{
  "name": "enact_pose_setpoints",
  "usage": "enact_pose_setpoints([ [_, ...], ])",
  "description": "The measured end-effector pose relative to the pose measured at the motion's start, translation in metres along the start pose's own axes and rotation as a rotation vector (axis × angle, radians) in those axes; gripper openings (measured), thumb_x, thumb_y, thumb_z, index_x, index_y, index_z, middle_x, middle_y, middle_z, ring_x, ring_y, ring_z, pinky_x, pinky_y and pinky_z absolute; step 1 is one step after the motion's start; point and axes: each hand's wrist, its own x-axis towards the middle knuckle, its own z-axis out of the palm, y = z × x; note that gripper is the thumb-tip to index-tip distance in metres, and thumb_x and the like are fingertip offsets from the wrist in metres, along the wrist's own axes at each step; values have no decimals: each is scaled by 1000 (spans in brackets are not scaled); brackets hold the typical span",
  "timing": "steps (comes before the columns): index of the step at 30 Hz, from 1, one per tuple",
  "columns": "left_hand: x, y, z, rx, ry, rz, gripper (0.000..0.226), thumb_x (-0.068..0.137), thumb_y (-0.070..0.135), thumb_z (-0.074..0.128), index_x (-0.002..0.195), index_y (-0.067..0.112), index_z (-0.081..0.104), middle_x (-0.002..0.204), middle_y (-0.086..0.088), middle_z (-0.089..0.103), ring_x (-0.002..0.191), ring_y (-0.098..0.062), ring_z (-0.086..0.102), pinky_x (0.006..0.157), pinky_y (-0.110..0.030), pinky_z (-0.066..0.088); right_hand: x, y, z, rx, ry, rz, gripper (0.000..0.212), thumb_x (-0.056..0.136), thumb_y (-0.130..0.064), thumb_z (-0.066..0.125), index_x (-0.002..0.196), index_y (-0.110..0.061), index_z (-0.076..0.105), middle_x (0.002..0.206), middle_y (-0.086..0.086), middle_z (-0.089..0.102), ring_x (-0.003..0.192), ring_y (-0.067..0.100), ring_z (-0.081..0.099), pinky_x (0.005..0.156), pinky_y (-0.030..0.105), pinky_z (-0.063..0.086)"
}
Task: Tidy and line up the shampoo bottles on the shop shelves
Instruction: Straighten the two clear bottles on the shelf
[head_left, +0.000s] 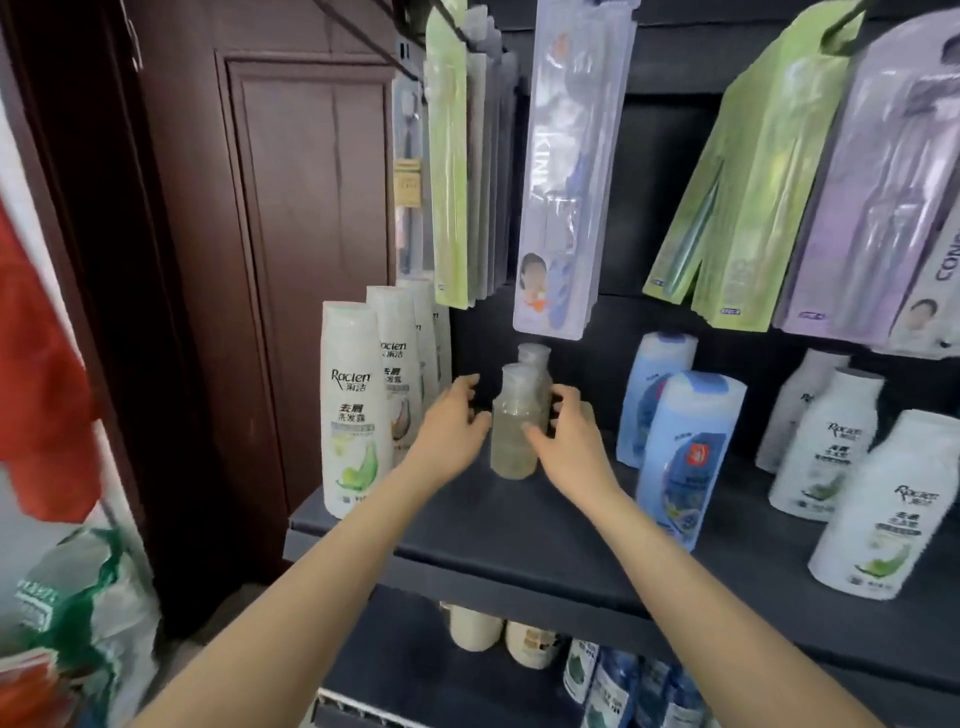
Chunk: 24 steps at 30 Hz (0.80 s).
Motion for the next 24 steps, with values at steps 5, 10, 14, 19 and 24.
enact_pose_setpoints([
  [5,19,-12,1,-154,-160,-18,53,95,7,44,145,14,29,143,-12,42,129,-22,43,101,-26,33,14,-3,12,55,-14,59,55,92,-29,57,140,-13,34,134,12,48,118,24,51,94,31,44],
  [10,15,-21,-1,-304,-270,41,51,91,3,48,140,18,37,124,8,47,111,-10,50,94,-22,39,13,-3,21,157,23,109,53,88,-24,64,135,-17,39,128,4,54,115,19,53,93,33,46],
  [14,10,-24,-1,-361,-284,89,55,88,-3,47,137,20,40,124,11,47,109,-7,50,89,-20,41,9,-5,26,214,102,112,52,83,-15,69,130,-16,46,123,4,58,110,19,56,91,32,47],
  [19,1,-26,-3,-260,-226,189,64,84,-2,56,140,22,36,135,5,46,115,-7,49,95,-23,41,-9,-7,20,403,130,144,43,85,-17,67,124,-26,50,118,1,59,104,17,61,87,44,54],
  [24,-15,-27,-14,-149,-235,297,70,85,13,65,144,23,28,126,7,44,116,-6,45,102,-24,36,-32,-17,-5,701,67,137,34,89,-15,62,119,-28,52,119,3,59,108,15,60,79,36,58],
])
